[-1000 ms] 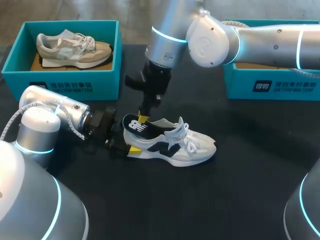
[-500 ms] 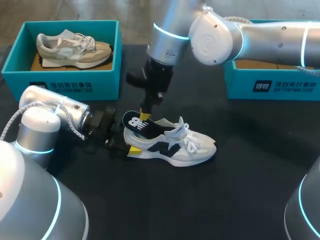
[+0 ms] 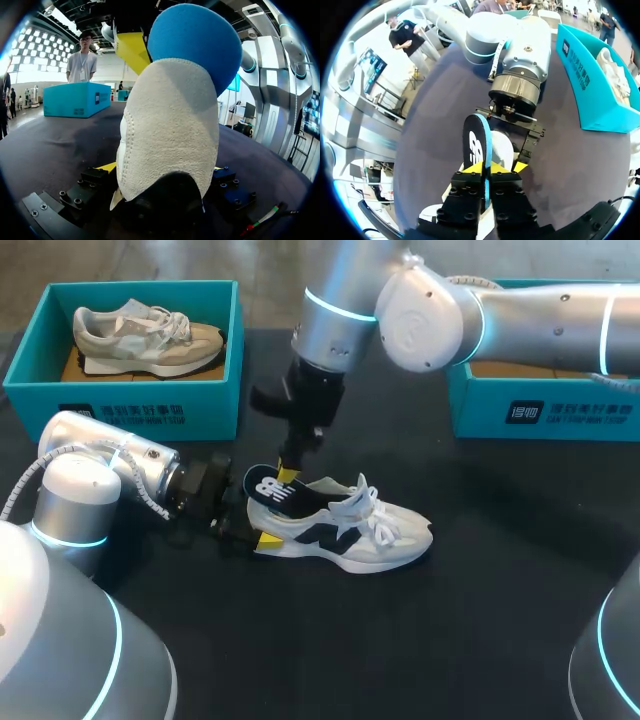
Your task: Take the shoe out of the shoebox, open the shoe tongue, remove and reinsert the insole, then place the shoe into the shoebox
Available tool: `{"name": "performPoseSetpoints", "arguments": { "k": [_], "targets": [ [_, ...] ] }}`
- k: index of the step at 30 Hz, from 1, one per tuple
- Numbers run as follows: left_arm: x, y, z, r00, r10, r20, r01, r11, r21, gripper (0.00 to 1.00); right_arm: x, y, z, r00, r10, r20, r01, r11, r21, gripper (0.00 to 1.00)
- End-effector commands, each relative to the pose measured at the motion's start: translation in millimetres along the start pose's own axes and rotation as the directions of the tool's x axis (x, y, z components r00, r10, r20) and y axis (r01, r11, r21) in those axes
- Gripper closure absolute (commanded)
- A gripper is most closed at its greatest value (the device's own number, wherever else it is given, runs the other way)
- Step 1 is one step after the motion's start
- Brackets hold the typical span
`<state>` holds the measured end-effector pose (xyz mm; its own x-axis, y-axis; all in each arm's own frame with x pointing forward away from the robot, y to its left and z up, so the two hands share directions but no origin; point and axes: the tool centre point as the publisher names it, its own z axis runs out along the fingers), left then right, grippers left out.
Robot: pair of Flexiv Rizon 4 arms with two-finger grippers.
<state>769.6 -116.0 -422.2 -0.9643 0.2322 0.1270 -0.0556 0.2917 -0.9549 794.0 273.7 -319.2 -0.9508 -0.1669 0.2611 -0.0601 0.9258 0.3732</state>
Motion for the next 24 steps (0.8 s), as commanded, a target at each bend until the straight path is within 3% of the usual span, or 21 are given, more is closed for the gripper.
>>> {"name": "performPoseSetpoints", "arguments": {
  "k": [1, 4, 12, 24],
  "targets": [
    [-0.9, 0, 1, 1.0, 0.0, 0.0, 0.0, 1.0, -0.001, 1.0, 1.1, -0.4, 0, 1.0, 0.002, 0.004, -0.002, 1.0, 0.0, 0.64],
    [-0.9, 0, 1, 1.0, 0.0, 0.0, 0.0, 1.0, -0.001, 1.0, 2.0, -1.9, -3, 1.0, 0.006, 0.013, -0.006, 1.0, 0.0, 0.53],
    [-0.9, 0, 1, 1.0, 0.0, 0.0, 0.0, 1.0, -0.001, 1.0, 4.8, -4.5, -11, 0.999, 0.019, 0.043, -0.019, 1.0, -0.004, 0.55],
    [-0.9, 0, 1, 1.0, 0.0, 0.0, 0.0, 1.0, -0.001, 1.0, 2.9, -3.3, 2, 1.0, 0.014, 0.009, -0.014, 1.0, -0.013, 0.59]
  ]
}}
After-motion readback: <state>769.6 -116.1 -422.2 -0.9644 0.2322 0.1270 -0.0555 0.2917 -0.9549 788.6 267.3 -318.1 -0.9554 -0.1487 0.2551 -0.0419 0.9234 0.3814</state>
